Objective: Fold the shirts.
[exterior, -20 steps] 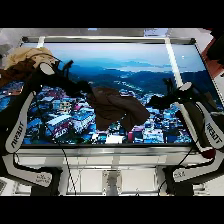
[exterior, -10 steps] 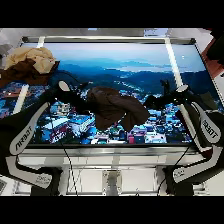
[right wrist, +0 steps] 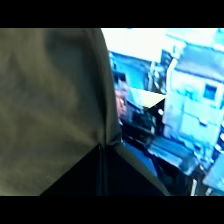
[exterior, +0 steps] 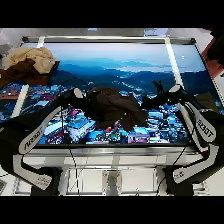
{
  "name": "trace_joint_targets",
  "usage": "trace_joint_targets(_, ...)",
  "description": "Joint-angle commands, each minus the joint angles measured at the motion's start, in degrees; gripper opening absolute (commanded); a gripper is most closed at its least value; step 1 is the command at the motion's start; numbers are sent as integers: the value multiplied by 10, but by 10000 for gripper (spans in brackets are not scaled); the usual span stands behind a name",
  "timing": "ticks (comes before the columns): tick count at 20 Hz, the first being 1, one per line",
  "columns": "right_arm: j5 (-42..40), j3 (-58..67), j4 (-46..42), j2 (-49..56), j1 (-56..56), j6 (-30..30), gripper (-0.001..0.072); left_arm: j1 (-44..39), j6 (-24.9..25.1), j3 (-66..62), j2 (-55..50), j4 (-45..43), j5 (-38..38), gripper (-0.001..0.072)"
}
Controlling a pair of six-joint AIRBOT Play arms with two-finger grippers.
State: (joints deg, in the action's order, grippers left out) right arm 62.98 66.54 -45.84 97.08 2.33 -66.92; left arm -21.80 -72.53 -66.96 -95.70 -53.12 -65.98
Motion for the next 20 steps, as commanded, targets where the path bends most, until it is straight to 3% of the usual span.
trace_joint_targets(1, 23, 27, -3, 0, -2, 19, 23, -4, 2, 0, -2, 0, 2, 15)
trace_joint_targets(6, 76, 125, -15, -13, -2, 18, 21, 3, 2, -12, 8, -17, -37, 14)
trace_joint_targets(10, 133, 222, -133, -65, -2, -16, 21, 38, -14, -78, 74, -114, -120, 14)
trace_joint_targets(15, 235, 306, -273, -190, -2, -30, 20, 112, -16, -225, 230, -139, -217, 14)
trace_joint_targets(17, 253, 322, -288, -259, -2, -38, 21, 131, -19, -276, 294, -151, -219, 14)
trace_joint_targets(20, 240, 323, -286, -340, -2, -63, 20, 132, -38, -315, 373, -169, -150, 14)
